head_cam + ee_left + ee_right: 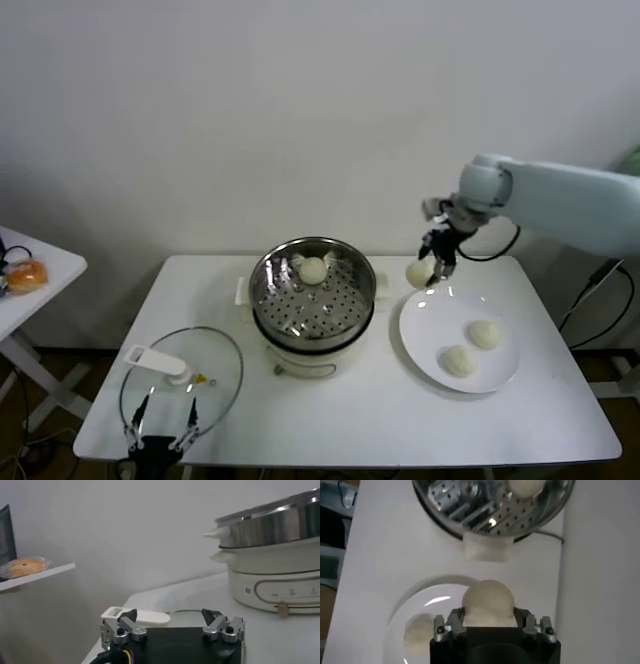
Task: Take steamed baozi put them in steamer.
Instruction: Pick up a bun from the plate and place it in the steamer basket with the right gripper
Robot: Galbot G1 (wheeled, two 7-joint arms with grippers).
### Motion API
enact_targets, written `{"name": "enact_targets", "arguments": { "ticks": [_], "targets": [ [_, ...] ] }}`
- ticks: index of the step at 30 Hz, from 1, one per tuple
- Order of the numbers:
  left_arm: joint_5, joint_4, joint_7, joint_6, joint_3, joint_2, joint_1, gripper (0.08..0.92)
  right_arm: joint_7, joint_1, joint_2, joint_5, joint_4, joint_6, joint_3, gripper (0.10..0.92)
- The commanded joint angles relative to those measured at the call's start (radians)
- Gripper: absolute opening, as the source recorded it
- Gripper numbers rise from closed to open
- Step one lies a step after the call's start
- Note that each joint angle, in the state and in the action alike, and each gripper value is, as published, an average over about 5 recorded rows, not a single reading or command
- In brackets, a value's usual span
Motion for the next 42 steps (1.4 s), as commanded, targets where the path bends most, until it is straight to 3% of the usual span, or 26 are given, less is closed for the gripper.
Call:
{"name": "enact_targets", "arguments": {
  "ticks": [1, 7, 17, 42],
  "targets": [
    [-0.001, -0.007, -0.001, -0.003, 0.000, 0.003, 0.000, 0.823, 0.002, 0.191, 0.142, 0.237, 0.098, -0.064, 0.022, 0.662],
    [0.001, -0.003, -0.002, -0.008, -0.004, 0.003, -0.002, 0.823, 0.063, 0.061, 0.313, 0.253, 0.043, -0.115, 0.108, 0.662],
    [-0.002, -0.004, -0.003, -0.011, -0.014, -0.002, 0.003, 0.823, 0.088, -0.148, 0.509, 0.153, -0.174, -0.122, 0.155, 0.662],
    [0.004, 0.005, -0.003, -0.019, -0.013, -0.004, 0.000, 0.823, 0.113, -0.334, 0.547, -0.048, -0.282, -0.111, 0.162, 0.662]
  ]
}}
